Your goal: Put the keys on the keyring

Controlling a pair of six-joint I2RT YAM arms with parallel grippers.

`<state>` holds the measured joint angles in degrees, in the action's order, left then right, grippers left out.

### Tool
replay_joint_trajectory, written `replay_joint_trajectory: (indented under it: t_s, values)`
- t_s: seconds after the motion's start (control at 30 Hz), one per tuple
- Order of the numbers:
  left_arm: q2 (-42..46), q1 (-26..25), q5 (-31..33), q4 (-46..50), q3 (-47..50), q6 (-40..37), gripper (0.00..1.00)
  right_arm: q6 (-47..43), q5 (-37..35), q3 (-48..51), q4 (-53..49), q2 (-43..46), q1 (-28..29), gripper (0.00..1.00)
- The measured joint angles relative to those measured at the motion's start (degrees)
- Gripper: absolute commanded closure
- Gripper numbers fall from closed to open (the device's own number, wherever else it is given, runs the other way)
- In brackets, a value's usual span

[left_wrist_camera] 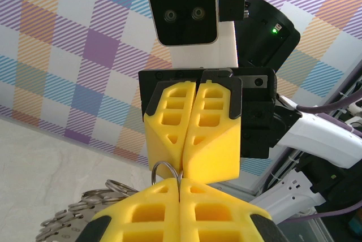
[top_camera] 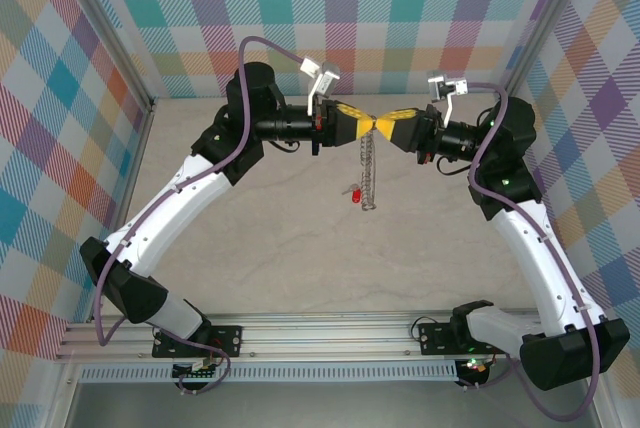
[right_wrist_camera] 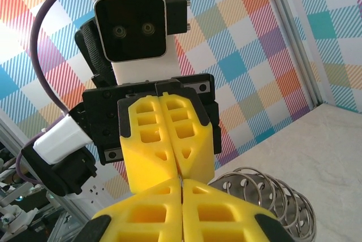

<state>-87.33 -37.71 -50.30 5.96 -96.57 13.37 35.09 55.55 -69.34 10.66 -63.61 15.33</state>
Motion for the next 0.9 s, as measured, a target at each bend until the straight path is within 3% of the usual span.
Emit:
replay_joint_trajectory:
  t_s: [0.17, 0.27, 0.4, 0.53, 0.67, 0.73, 0.9]
  values:
    - [-0.3, 0.0, -0.7, 0.0, -0.1, 0.0, 1.00, -0.3, 1.2, -0.1, -0.4, -0.2, -0.4, 0.92]
    - [-0.4, 0.0, -0.9, 0.2, -0.1, 0.0, 1.00, -1.0, 1.8, -0.2, -0.6, -0.3, -0.4, 1.00]
    - [-0.4, 0.0, -1.1, 0.2, -0.3, 0.0, 1.00, -1.3, 2.0, -0.2, -0.7, -0.4, -0.4, 1.00]
    - [-0.5, 0.0, 0.6, -0.3, -0.4, 0.5, 0.58, -1.3, 0.9, 0.1, 0.0, -0.3, -0.4, 1.00]
    - [-0.2, 0.0, 4.4, -2.2, 0.2, 2.1, 0.31, -0.9, -2.0, 2.1, 0.9, -0.1, -0.3, 1.00]
    - [0.8, 0.0, 7.2, -3.5, 1.9, 3.2, 0.25, 0.0, -3.8, 3.3, 2.0, 0.0, -0.3, 1.00]
    - [4.0, 0.0, 13.2, -7.8, 7.3, 7.2, 0.22, 2.7, -8.1, 5.7, 7.5, 0.4, -0.3, 1.00]
